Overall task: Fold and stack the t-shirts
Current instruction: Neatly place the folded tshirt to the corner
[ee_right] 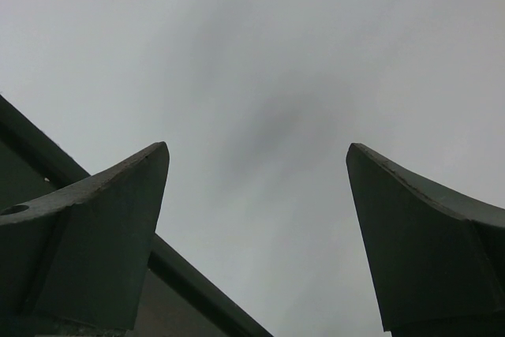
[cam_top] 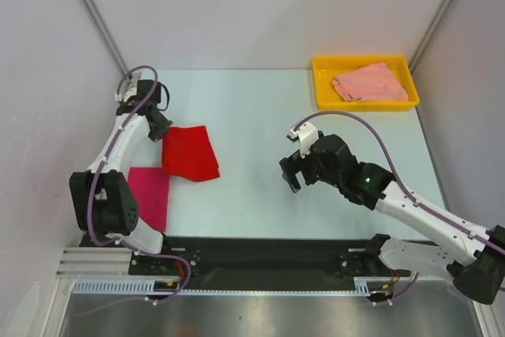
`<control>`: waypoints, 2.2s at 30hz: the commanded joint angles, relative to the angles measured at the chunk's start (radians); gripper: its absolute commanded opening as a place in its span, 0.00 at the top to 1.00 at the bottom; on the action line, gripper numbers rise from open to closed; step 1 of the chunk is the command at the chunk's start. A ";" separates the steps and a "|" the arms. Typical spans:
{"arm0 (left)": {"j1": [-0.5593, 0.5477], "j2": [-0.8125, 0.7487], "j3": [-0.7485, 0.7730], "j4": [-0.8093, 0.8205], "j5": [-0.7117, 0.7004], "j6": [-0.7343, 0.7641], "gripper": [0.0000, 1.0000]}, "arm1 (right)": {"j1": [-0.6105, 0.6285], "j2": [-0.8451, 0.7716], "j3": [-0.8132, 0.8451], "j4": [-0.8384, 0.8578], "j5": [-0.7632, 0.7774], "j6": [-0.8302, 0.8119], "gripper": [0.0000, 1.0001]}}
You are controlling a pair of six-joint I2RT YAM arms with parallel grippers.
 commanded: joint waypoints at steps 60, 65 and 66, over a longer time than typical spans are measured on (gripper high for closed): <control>0.324 -0.146 0.200 -0.177 -0.199 -0.083 1.00 | 0.122 0.050 -0.001 0.004 -0.003 0.042 0.00; 0.342 -0.190 0.140 -0.174 -0.192 -0.077 1.00 | 0.123 0.051 -0.006 0.009 -0.003 0.047 0.00; 0.349 -0.194 0.132 -0.170 -0.188 -0.075 1.00 | 0.123 0.049 -0.011 0.009 -0.003 0.048 0.00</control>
